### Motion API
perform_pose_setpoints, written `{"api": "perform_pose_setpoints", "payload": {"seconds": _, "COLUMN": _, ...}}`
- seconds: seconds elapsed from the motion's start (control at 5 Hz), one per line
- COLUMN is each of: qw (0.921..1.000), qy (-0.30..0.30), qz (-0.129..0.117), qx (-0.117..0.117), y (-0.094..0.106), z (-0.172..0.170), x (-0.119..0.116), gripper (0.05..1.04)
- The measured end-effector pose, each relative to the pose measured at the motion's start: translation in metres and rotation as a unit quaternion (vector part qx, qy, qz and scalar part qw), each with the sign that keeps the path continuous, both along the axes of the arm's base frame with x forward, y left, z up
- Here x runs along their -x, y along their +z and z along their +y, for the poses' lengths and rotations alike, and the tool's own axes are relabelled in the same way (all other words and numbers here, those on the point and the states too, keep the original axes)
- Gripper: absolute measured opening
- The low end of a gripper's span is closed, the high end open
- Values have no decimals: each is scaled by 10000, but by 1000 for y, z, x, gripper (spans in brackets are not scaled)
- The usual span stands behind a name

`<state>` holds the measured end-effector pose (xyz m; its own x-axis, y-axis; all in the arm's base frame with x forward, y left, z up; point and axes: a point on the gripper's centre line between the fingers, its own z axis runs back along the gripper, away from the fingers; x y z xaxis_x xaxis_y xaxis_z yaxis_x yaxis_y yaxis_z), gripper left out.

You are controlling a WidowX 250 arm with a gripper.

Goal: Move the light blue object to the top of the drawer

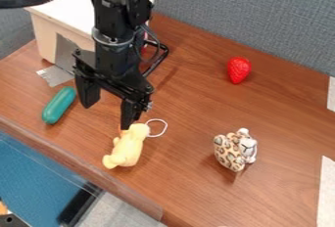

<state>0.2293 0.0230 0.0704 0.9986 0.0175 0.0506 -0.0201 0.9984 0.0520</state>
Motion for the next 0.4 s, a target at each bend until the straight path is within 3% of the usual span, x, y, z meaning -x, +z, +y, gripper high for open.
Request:
{"api": "perform_pose_setpoints", "payload": {"seconds": 0.2, "qw": 9999, "qy": 21, "qz": 106, "qx": -4, "y": -6, "z": 0, "x": 3, "gripper": 1000}}
{"api": "perform_pose_setpoints", "payload": {"seconds": 0.4, "qw": 9992, "qy": 247, "qz": -1, "qx": -322, "y": -11, "z": 26, "x": 6, "gripper": 1000}}
